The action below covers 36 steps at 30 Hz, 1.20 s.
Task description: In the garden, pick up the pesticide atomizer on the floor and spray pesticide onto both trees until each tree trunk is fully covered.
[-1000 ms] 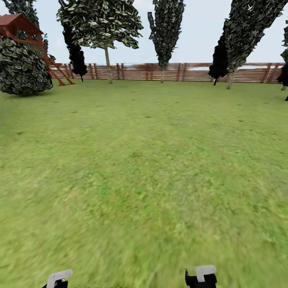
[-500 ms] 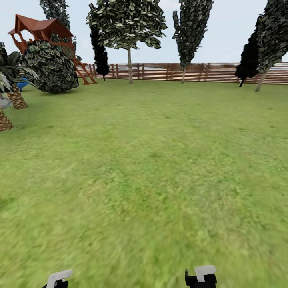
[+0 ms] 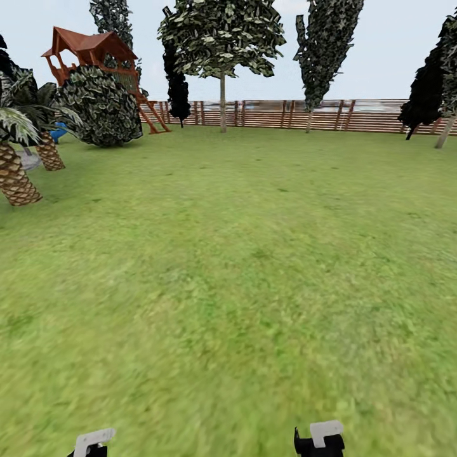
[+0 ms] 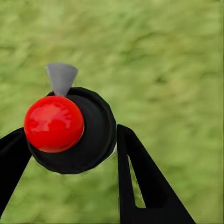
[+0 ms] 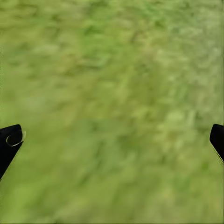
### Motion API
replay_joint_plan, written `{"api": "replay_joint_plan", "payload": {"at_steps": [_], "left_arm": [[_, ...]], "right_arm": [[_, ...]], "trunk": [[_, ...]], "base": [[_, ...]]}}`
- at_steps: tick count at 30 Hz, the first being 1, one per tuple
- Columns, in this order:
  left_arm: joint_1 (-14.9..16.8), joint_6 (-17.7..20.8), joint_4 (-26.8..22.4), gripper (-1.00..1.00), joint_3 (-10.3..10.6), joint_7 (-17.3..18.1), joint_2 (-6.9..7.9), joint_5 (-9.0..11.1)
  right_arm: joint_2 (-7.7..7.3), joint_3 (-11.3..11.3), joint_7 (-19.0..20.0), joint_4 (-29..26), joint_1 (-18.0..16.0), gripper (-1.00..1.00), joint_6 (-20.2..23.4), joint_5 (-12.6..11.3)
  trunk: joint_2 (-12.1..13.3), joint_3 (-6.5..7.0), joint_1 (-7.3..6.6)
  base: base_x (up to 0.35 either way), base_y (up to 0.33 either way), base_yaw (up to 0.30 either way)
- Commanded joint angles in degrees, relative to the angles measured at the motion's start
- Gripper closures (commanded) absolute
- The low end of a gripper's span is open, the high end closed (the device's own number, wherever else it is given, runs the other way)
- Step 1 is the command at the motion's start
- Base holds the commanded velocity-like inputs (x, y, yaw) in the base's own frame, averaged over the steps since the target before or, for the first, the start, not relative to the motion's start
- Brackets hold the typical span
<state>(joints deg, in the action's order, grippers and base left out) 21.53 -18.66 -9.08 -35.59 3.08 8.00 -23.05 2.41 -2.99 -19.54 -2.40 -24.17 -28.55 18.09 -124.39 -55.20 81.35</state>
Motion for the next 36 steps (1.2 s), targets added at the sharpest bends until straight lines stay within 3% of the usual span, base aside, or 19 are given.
{"api": "replay_joint_plan", "payload": {"at_steps": [1, 19, 25, 36], "left_arm": [[0.0, 0.0, 0.0, 1.0, 0.0, 0.0, 0.0, 0.0], [0.0, -0.1, 0.0, 1.0, -0.1, 0.0, -0.02, 0.2], [-0.8, -0.1, -0.1, 1.0, 0.0, 0.0, 0.43, 3.9], [-0.9, -0.2, -0.1, 1.0, 0.3, 0.1, -0.11, 4.1]], "right_arm": [[0.08, 0.0, 0.1, 0.1, 0.0, -1.0, 0.1, 0.0], [0.14, 0.0, 0.2, 0.9, 1.0, -1.0, 0.2, 0.0], [0.13, 0.0, 0.2, 0.9, 1.0, -1.0, 0.2, 0.0], [0.14, 0.0, 0.2, 0.9, 1.0, -1.0, 0.2, 0.0]], "trunk": [[0.0, 0.0, 0.0], [0.0, 0.0, 0.0], [0.0, 0.0, 0.0], [0.0, 0.0, 0.0]], "base": [[0.338, 0.0, 0.001], [0.338, 0.0, 0.0], [0.338, 0.0, 0.0], [0.338, 0.0, 0.0]]}}
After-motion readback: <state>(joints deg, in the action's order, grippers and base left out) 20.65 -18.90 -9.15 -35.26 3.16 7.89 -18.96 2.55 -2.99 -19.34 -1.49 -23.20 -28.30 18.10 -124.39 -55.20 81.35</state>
